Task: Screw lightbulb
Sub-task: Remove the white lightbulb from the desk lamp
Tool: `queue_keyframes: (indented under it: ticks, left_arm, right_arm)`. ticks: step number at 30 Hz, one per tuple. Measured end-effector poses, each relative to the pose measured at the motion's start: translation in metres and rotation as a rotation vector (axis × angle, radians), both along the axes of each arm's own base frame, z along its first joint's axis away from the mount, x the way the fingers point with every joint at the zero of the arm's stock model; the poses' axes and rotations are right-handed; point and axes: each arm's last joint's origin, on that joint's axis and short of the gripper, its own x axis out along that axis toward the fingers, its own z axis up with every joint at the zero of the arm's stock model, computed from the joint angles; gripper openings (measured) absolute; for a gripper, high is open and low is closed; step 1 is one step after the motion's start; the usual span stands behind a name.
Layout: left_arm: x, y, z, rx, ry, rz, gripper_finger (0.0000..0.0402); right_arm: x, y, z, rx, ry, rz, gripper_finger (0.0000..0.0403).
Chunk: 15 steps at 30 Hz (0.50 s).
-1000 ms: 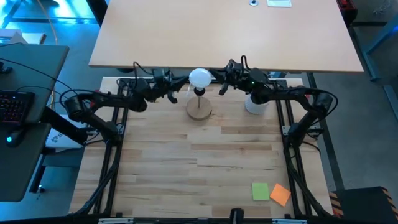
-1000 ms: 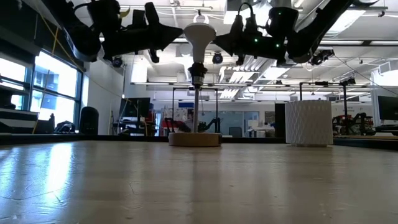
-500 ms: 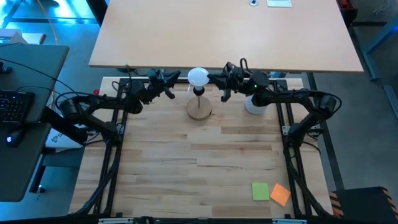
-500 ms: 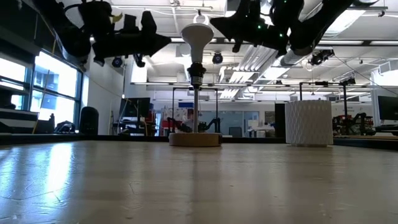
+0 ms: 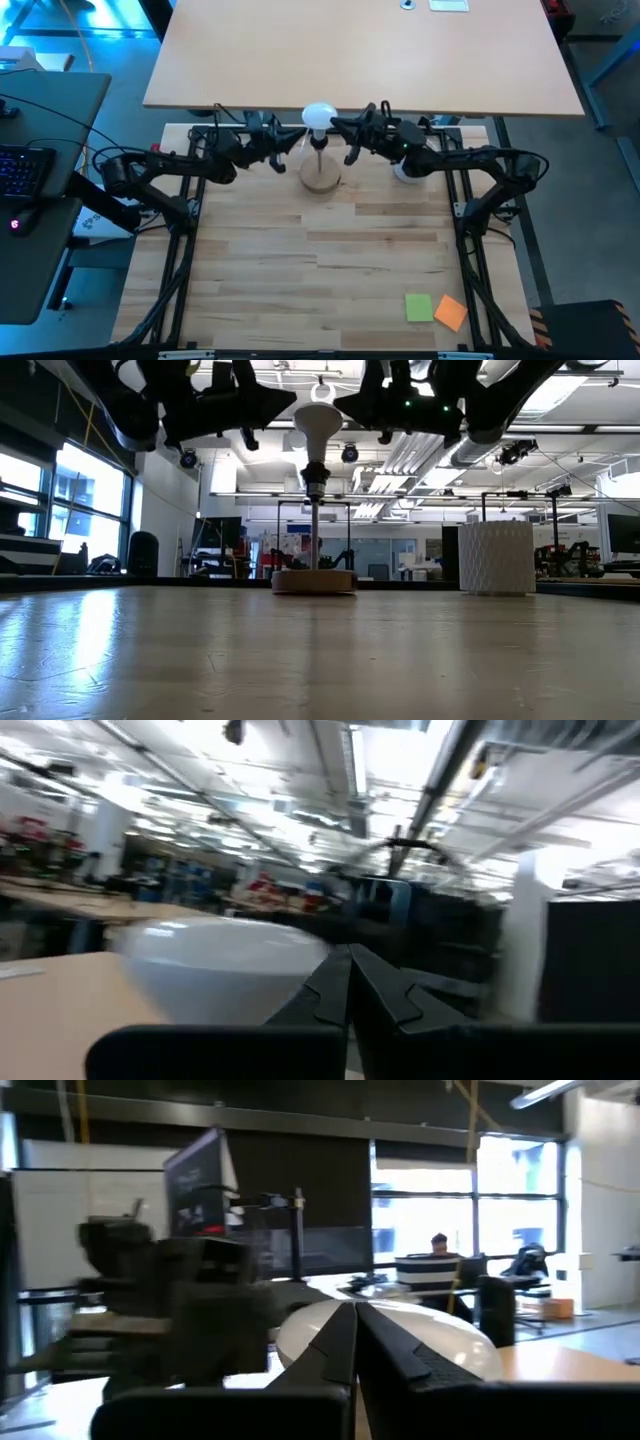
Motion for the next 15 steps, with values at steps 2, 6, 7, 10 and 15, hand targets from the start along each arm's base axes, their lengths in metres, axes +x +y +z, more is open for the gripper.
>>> queue_keyframes:
  ticks: [2,6,7,10,15]
  left_arm:
    - [0.003,-0.008,0.001,0.005,-0.006,-0.033,0.0000]
    - [0.004,-0.016,0.004,0.018,0.009,-0.050,0.0000]
    - [0.004,-0.016,0.004,0.019,0.025,-0.043,0.0000]
    - [-0.001,-0.010,0.003,0.015,0.096,0.005,0.0000]
    - [-0.013,0.009,-0.001,-0.011,0.227,0.179,0.0000]
  right_arm:
    - [-0.002,-0.003,0.001,-0.001,-0.009,-0.024,0.0000]
    - [-0.007,-0.009,0.005,-0.005,-0.010,-0.048,0.0000]
    - [-0.009,-0.009,0.007,-0.013,0.003,-0.055,0.0000]
    - [-0.019,-0.006,0.017,-0.060,0.078,-0.082,0.0000]
    - [-0.038,0.003,0.025,-0.085,0.253,-0.102,0.0000]
